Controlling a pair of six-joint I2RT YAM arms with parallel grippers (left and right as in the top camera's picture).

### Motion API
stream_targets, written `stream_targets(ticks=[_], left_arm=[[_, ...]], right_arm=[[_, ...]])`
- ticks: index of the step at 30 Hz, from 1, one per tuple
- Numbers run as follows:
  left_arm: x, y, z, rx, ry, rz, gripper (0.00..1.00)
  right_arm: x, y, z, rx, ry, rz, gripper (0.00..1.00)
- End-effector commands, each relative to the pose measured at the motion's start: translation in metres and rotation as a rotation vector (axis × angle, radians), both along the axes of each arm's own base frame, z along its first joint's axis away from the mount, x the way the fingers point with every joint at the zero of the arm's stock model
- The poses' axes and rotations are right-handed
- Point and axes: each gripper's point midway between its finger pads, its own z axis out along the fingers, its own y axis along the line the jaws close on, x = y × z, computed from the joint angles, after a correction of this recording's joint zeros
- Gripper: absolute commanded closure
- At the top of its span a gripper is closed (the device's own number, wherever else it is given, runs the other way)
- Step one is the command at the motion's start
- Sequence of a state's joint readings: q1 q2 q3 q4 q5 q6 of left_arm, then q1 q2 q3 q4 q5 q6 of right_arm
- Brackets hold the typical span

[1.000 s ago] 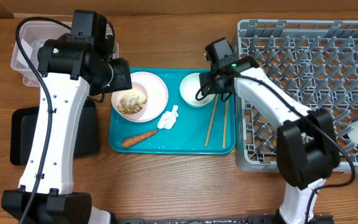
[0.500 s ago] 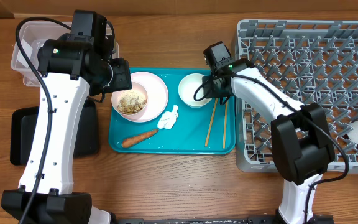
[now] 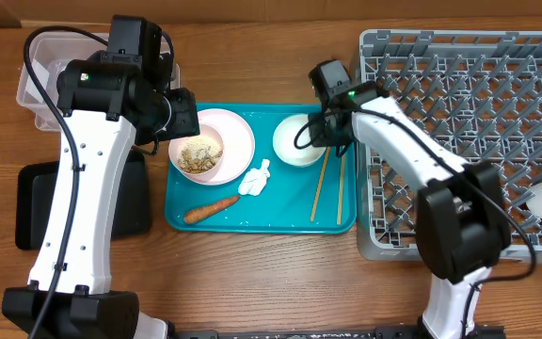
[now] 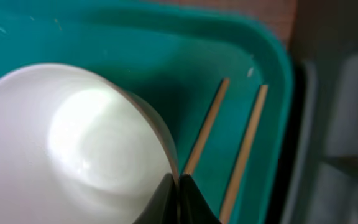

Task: Sort waste into correct bins and load items into the dishwasher
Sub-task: 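Reach the right gripper to the small white bowl and grasp it, then carry the small white bowl into the dish rack with the right gripper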

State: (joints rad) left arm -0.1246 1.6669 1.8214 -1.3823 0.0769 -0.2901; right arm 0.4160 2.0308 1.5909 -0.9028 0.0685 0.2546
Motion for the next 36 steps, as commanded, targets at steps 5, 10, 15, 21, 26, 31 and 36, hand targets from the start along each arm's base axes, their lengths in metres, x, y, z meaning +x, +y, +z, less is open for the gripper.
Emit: stream_targets(ticks=[5,10,15,21,26,31,36], left_arm=[[0.001,-0.001,0.000,0.008,-0.001,0.002,0.40],[0.002,-0.001,0.000,0.007,-0.005,0.002,0.40],[0.003,-0.001,0.001,0.006,-0.008,0.001,0.40],[0.003,-0.001,0.001,0.006,-0.008,0.001,0.40],[0.002,-0.001,0.000,0.006,-0.007,0.001,0.40],[0.003,-0.001,0.001,0.006,-0.007,0.001,0.40],[0.003,-0.001,0.001,0.006,-0.007,0.002,0.40]], right_arm=[[0.034,-0.093,0.224,-0.138,-0.562,-0.270,0.96],[0.010,-0.227,0.275,-0.583,-0.663,-0.587,0.96],[-0.029,-0.332,0.303,-0.933,-0.681,-0.965,0.96],[-0.040,-0.400,0.273,-1.038,-0.551,-1.088,0.96],[-0.042,-0.455,0.226,-1.148,-0.420,-1.171,0.96],[-0.037,-0.477,0.185,-1.174,-0.334,-1.170,0.96],[-0.028,-0.482,0.147,-1.182,-0.277,-1.146,0.96]])
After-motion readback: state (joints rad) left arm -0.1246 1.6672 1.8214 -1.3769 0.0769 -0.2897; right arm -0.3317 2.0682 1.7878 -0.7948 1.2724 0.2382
